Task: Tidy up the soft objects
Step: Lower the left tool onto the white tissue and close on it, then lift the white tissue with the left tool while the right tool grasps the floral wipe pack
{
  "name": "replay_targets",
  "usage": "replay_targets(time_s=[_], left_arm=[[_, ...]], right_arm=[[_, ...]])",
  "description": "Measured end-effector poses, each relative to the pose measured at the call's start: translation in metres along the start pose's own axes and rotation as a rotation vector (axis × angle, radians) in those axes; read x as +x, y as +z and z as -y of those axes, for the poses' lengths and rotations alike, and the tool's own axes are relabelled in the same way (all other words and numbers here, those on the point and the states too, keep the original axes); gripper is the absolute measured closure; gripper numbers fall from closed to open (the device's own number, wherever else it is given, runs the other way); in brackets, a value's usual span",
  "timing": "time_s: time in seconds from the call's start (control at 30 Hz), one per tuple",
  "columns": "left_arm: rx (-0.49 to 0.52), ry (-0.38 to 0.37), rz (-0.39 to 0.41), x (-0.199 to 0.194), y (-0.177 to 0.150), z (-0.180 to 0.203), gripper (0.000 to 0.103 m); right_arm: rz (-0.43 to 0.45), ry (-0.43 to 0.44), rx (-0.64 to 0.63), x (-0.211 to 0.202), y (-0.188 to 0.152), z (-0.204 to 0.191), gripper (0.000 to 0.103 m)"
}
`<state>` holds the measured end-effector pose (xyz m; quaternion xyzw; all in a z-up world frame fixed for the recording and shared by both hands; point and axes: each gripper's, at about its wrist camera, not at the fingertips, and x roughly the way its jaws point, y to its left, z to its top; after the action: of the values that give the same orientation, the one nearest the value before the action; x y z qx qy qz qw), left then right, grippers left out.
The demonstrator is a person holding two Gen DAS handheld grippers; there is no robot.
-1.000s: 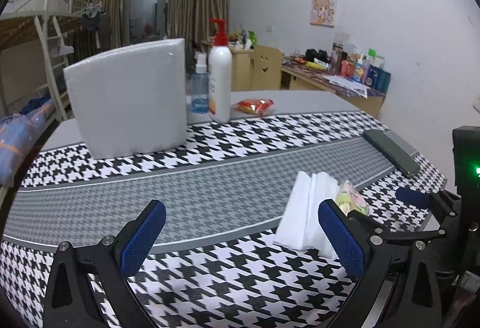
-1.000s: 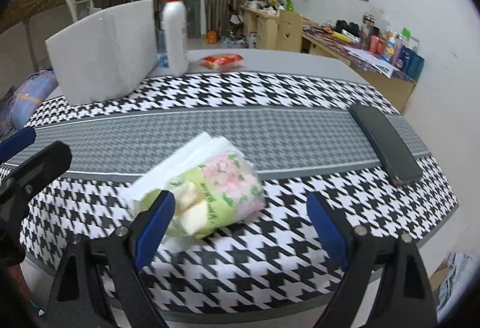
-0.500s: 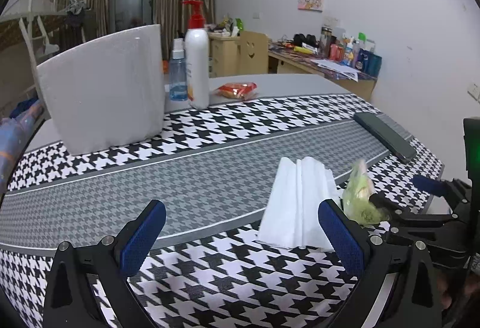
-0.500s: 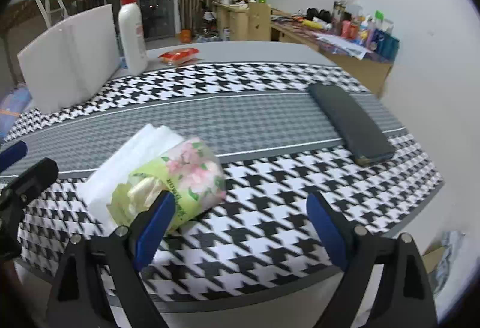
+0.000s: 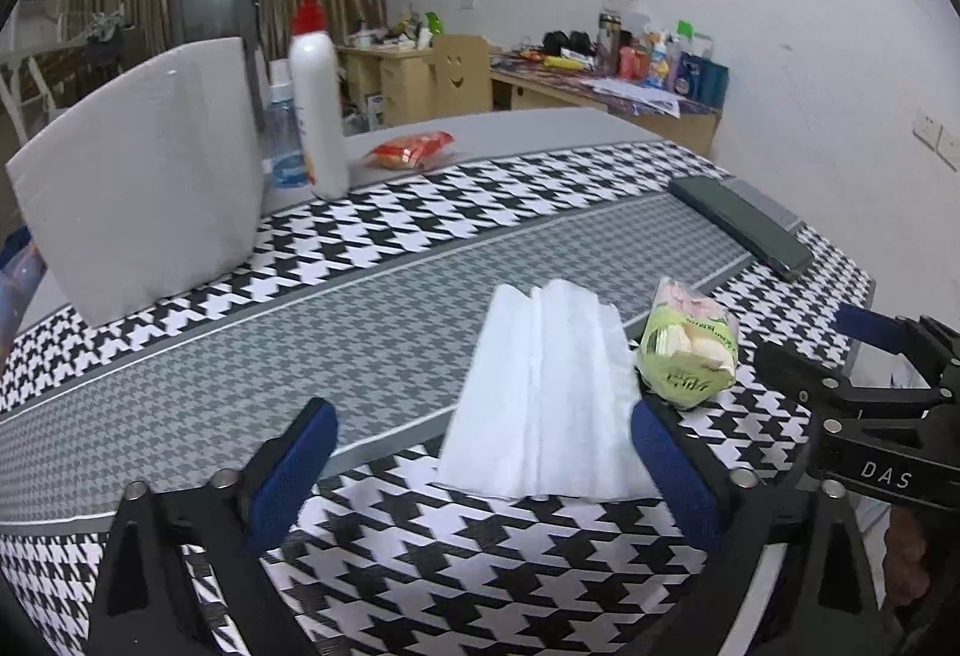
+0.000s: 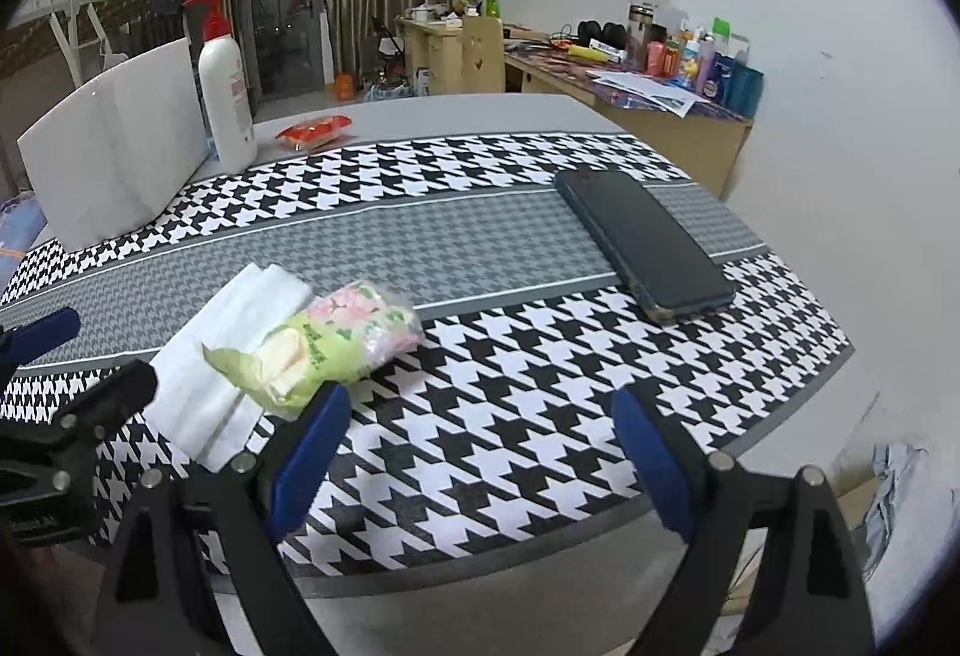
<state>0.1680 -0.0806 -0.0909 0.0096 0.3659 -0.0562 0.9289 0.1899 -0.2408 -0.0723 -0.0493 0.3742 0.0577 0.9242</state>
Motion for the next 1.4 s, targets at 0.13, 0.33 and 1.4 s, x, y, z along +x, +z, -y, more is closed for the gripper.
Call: replay_targets(time_s=[0.13, 0.33, 1.4], left_arm=[[0.014, -0.025, -0.033, 0.007, 0.000, 0.006, 0.016], [0.031, -0.055, -0.089, 0.017, -0.002, 0.012, 0.030], [0.017, -0.073, -0.086, 0.019, 0.003, 0.005, 0.097]], right_arm=[[0.000, 0.024, 0.004, 0.001, 0.000, 0.000, 0.011], [-0.003, 0.073, 0.024, 0.001, 0.001, 0.001, 0.011], [-0.100, 0.261, 0.123, 0.024, 0.008, -0.017, 0.011]])
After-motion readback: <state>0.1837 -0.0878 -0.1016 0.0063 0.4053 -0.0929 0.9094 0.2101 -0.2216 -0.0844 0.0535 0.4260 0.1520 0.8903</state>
